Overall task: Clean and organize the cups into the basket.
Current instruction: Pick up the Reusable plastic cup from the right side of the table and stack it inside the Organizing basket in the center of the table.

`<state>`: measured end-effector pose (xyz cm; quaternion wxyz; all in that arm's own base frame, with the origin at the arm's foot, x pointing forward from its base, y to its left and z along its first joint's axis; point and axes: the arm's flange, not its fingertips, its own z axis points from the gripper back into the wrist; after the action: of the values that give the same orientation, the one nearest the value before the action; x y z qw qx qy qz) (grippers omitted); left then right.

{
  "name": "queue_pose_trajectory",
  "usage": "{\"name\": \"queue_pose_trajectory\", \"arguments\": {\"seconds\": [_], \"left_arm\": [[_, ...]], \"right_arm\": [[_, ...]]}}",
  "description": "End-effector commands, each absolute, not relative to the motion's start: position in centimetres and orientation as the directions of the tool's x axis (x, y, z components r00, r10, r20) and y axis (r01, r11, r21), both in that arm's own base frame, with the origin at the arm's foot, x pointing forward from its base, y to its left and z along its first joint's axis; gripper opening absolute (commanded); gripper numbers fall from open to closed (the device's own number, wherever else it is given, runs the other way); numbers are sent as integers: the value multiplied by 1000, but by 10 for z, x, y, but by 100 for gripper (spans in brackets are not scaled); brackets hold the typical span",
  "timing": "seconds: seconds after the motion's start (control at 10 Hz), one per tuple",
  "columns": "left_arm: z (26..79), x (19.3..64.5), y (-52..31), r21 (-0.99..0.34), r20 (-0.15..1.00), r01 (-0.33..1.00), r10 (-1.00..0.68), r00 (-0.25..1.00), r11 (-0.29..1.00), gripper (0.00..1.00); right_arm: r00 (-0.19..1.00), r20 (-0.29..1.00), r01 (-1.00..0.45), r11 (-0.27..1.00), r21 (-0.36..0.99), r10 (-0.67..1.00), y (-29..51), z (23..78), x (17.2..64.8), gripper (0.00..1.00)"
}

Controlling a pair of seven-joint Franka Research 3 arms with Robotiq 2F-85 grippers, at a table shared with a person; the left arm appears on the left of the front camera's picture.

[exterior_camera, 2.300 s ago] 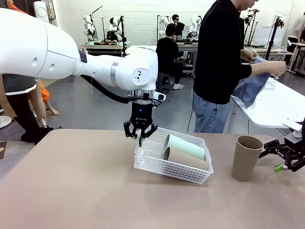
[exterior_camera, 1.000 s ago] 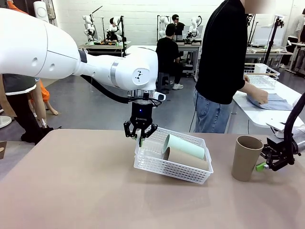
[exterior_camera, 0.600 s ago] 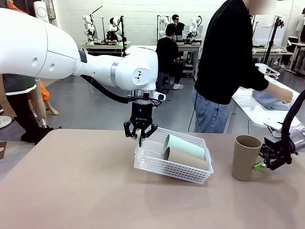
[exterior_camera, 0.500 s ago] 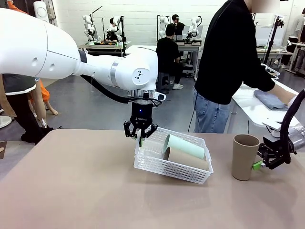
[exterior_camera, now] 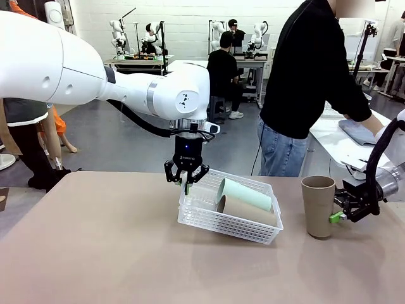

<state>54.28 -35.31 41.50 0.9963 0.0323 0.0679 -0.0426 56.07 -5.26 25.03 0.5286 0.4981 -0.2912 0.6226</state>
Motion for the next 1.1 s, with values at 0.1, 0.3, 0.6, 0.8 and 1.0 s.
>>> {"name": "queue_pose_trajectory", "arguments": {"seconds": [0.1, 0.3, 0.6, 0.8, 1.0], "left_arm": [[416, 542, -352, 59, -137, 89, -80, 987, 994, 0], [416, 542, -352, 59, -137, 89, -80, 987, 994, 0], [416, 542, -352, 59, -137, 89, -80, 987, 994, 0], [416, 542, -352, 59, -137, 89, -80, 987, 994, 0], [416, 542, -352, 59, -137, 89, -80, 987, 994, 0]], "right_arm": [[73, 923, -942, -278, 188, 378, -55, 249, 566, 100], [68, 923, -913, -349, 210, 379, -54, 249, 563, 100], [68, 916, -889, -393, 235, 395, -49, 246, 563, 100], [70, 912, -892, -385, 239, 404, -45, 245, 565, 100], [63, 909, -895, -380, 235, 413, -36, 243, 569, 100]]}}
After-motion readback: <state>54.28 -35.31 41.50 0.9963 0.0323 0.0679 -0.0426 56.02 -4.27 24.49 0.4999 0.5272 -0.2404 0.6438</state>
